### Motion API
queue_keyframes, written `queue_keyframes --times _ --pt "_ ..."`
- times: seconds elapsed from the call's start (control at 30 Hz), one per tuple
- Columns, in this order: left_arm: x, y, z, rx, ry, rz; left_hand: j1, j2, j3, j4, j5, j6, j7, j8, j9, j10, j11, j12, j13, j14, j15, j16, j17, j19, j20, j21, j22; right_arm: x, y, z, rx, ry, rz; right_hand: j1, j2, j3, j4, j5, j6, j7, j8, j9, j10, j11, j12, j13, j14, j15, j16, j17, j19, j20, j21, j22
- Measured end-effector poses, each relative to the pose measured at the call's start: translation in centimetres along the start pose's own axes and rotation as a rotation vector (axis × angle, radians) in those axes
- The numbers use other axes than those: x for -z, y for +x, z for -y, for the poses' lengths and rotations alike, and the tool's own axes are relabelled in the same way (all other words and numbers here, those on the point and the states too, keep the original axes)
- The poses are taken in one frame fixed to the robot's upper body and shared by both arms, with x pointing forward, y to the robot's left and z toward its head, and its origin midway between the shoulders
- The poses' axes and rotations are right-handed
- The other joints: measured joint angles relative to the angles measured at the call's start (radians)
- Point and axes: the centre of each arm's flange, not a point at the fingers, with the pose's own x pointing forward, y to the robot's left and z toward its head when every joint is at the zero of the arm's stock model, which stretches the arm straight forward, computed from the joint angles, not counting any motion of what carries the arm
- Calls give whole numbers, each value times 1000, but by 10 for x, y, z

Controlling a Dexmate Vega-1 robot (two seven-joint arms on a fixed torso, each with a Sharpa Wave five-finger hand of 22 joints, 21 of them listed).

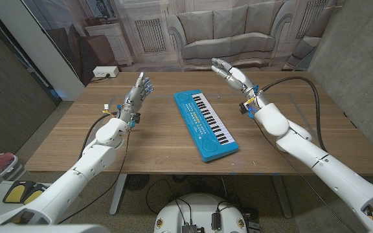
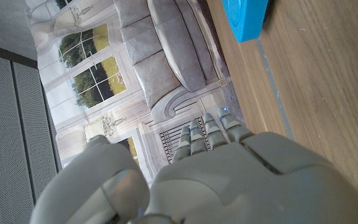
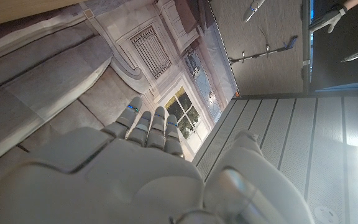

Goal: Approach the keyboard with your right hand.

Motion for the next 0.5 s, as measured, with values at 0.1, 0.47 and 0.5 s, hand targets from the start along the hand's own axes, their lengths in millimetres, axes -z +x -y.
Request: queue_keyframes --times 0.1,0.47,0.5 --pt "0 0 0 0 0 2 0 0 0 0 0 6 -6 -4 0 0 0 0 0 0 0 0 0 0 0 0 0 -1 0 -2 -4 -19 -2 0 0 0 0 0 0 0 0 0 0 0 0 0 0 0 0 0 3 3 -6 0" --pt "-1 2 -2 -2 3 4 0 0 0 0 0 6 -6 -4 0 0 0 -6 0 3 3 0 0 0 0 0 0 -2 1 -7 -10 -88 -9 0 0 -4 -4 0 5 -5 0 0 4 -4 0 0 5 -6 0 0 3 3 -6 0" --pt "-1 3 -2 -2 4 5 0 0 0 0 0 6 -6 -4 0 0 0 -6 0 5 5 0 0 0 0 0 0 -2 1 -7 -10 -98 -11 0 0 -4 -4 0 5 -5 0 0 4 -4 0 0 5 -6 0 0 3 3 -6 0"
